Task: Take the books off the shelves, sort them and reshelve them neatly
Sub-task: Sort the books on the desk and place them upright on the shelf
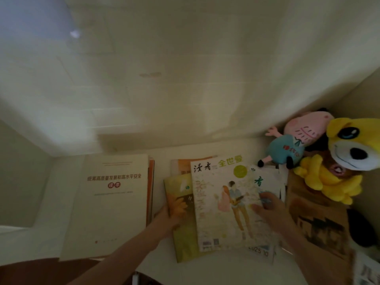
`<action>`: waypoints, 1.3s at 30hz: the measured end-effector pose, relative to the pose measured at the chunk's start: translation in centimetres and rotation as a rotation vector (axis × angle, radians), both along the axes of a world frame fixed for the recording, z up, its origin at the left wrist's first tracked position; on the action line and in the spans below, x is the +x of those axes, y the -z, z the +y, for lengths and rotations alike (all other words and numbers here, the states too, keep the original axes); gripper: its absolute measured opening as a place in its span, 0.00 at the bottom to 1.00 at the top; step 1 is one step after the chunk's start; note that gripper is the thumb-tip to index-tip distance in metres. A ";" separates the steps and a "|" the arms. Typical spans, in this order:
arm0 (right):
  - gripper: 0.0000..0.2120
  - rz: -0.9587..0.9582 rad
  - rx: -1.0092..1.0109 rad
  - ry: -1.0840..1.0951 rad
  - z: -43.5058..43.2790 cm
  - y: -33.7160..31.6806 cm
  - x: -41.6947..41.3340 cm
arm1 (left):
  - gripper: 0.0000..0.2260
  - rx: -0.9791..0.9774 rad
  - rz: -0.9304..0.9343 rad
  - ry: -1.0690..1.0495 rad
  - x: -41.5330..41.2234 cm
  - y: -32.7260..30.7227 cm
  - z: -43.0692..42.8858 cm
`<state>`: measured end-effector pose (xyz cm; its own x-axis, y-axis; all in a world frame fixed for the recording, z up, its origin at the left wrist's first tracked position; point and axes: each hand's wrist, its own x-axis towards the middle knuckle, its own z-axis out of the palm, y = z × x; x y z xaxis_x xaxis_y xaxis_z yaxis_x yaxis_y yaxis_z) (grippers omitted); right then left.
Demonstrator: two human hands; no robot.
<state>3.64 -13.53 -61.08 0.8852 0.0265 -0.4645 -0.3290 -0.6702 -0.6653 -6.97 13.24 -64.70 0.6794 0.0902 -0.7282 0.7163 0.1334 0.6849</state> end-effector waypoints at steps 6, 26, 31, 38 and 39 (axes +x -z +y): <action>0.14 -0.143 -0.238 -0.015 -6.9 -0.5 1.9 | 0.36 -0.002 0.105 -0.140 0.2 1.8 -0.2; 0.25 -0.227 0.040 -0.196 -0.4 0.0 -0.7 | 0.16 0.166 -0.333 -0.146 1.9 -3.0 -0.6; 0.42 0.065 0.621 -0.230 5.7 -0.5 -0.8 | 0.18 0.166 -0.484 -0.006 1.8 -7.8 1.0; 0.41 0.009 0.841 -0.221 11.7 -4.6 -0.7 | 0.21 0.096 -0.447 -0.209 -0.1 -12.2 8.8; 0.42 -0.005 0.793 -0.268 13.3 -4.8 -0.9 | 0.22 0.104 -0.412 -0.250 -0.7 -12.5 10.1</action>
<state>2.79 -0.19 -56.25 0.8044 0.5535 -0.2156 -0.2212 -0.0577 -0.9735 -7.66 23.31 -52.20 0.8573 0.3452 -0.3819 0.3380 0.1822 0.9234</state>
